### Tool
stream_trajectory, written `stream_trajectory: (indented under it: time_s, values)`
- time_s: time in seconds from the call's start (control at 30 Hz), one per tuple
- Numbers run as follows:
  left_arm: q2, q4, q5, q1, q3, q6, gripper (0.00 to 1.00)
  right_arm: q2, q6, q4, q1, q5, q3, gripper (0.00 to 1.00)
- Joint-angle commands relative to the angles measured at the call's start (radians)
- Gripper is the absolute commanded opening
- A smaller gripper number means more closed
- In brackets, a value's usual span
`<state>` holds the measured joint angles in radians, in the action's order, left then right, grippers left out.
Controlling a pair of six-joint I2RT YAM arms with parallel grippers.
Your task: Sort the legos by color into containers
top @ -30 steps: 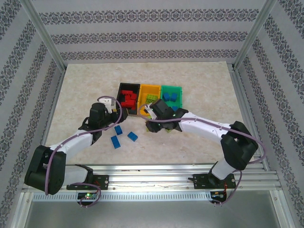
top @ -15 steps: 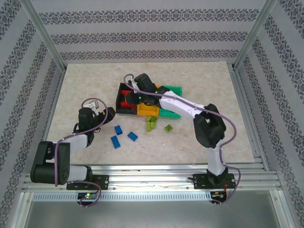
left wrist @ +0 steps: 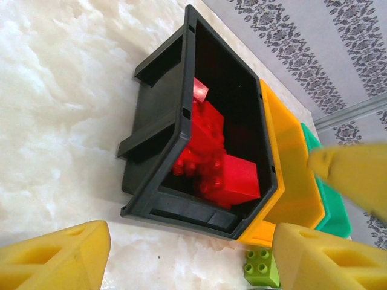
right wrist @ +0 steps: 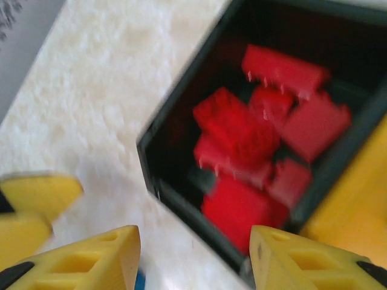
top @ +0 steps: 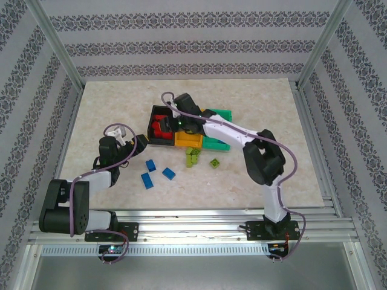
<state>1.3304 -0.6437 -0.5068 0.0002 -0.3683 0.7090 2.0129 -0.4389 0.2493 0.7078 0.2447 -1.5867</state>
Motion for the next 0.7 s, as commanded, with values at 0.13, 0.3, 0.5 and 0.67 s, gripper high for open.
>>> stream_trajectory:
  time_s: [0.13,0.3,0.5,0.67]
  values:
    - [-0.028,-0.072,-0.037,0.002,0.009,0.023,0.71,-0.381,0.058,-0.039,0.063,-0.128,0.401,0.53]
    - [-0.024,-0.077,-0.027,-0.018,0.009,0.011,0.71,-0.569,0.036,0.004,0.057,-0.245,0.651,0.54]
    - [-0.023,-0.056,-0.001,-0.063,-0.003,-0.024,0.70,-0.747,-0.035,-0.023,-0.008,-0.260,0.887,0.56]
    - [-0.018,-0.005,0.023,-0.124,-0.035,-0.079,0.70,-0.787,-0.038,-0.029,-0.043,-0.309,0.952,0.57]
